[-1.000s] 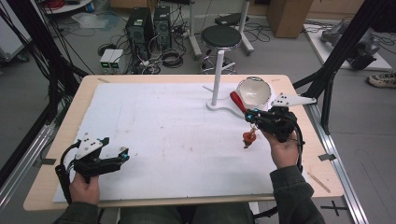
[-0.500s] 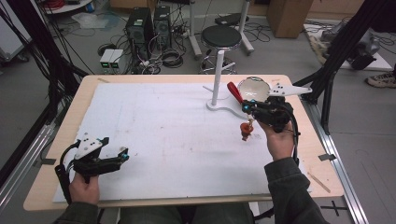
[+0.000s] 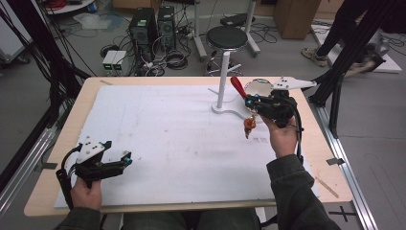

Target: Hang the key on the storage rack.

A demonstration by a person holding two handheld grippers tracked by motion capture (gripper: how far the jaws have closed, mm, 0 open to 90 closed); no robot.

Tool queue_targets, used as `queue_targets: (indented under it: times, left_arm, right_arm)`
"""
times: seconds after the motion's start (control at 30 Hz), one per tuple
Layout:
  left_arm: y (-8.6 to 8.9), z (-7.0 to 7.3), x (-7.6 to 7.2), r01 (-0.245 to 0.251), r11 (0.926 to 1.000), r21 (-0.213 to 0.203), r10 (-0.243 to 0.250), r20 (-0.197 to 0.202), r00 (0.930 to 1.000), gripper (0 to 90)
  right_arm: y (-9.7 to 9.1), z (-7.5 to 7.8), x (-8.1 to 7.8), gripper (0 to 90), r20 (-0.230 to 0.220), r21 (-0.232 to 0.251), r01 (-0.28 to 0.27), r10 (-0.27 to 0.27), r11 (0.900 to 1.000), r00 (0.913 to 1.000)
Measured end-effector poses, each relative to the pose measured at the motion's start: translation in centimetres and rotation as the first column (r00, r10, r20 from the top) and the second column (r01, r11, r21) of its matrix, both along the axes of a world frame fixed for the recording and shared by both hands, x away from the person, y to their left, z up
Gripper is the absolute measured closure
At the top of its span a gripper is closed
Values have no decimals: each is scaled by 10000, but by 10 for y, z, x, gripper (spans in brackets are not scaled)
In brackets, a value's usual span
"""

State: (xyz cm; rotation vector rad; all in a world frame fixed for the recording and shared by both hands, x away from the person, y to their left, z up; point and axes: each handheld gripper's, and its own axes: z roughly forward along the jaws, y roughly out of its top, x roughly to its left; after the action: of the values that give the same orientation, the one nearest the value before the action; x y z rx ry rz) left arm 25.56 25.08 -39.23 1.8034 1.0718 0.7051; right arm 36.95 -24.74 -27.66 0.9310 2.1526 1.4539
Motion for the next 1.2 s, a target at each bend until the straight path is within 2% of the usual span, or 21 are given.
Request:
queue_targets:
  times: [0.4, 0.77, 1.2]
  left_arm:
    - [0, 0, 0, 36, 10000, 13, -36, -16, 10000, 198]
    - [0, 0, 0, 44, 10000, 19, -44, -13, 10000, 198]
    - [1, 0, 0, 17, 10000, -48, -16, 11, 10000, 198]
  right_arm:
    - [3, 3, 9, 857, -39, 182, 106, -105, 9998, 9999]
    - [12, 9, 19, 856, 63, 40, 201, -202, 9998, 9998]
    - [25, -6, 41, 856, -332, -341, 512, -524, 9981, 9981]
